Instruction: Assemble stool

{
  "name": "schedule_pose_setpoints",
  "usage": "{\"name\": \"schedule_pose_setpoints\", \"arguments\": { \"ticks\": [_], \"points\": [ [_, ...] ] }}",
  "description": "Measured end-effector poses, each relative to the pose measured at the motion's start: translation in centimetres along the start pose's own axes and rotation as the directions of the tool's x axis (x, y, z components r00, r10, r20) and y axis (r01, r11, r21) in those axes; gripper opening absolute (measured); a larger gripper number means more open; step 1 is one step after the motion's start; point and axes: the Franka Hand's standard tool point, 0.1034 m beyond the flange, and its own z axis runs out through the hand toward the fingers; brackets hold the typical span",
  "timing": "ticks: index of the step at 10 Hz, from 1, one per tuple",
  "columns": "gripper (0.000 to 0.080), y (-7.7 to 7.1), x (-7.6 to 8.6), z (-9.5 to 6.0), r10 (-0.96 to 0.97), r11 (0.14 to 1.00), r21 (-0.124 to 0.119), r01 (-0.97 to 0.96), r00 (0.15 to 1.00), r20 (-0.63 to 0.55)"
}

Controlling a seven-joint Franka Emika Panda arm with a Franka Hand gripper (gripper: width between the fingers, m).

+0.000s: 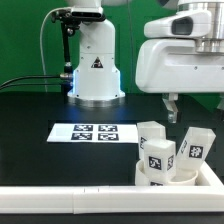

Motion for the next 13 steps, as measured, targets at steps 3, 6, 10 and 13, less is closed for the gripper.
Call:
{"name": "schedule_pose_setpoints", "arguments": {
  "ticks": [3,6,10,13],
  "points": [
    [0.0649,-1.5,0.6,0.1,-0.331,0.943,-0.005,0.332,0.943,0.035],
    [0.0649,-0.8,0.4,0.1,-0.465,0.885,-0.011,0.466,0.884,0.043],
    [0.0649,-1.6,-0.2,2.1,-0.626,0.778,0.049,0.626,0.767,0.140],
    [0.0649,-1.1,-0.4,2.9,-0.753,0.654,0.058,0.755,0.640,0.155]
  ]
}}
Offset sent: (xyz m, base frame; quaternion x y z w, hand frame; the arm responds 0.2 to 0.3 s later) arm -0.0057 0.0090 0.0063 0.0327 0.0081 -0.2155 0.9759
